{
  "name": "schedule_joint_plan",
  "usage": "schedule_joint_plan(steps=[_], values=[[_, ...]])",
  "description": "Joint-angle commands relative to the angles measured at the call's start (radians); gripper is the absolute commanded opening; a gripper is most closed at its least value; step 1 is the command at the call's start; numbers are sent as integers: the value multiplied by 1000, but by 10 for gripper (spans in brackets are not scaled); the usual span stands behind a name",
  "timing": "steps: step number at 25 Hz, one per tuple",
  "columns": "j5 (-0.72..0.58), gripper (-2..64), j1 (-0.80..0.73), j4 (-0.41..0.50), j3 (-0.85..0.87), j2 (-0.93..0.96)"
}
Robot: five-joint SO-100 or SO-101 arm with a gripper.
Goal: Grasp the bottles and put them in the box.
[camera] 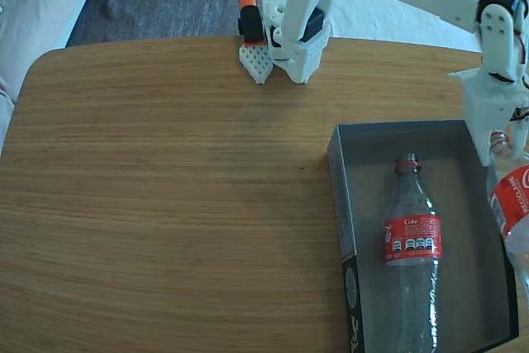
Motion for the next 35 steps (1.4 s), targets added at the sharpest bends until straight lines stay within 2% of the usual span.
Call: schedule_joint_plan(steps=[1,9,15,19,30,35], values=[[-6,-3,-9,6,-75,9],[3,-3,-35,109,-135,-67],[5,-3,-40,137,-184,-121],[5,-3,-46,140,-187,-144],[3,-3,-41,284,-187,-147],[3,-3,-38,311,-187,-153]])
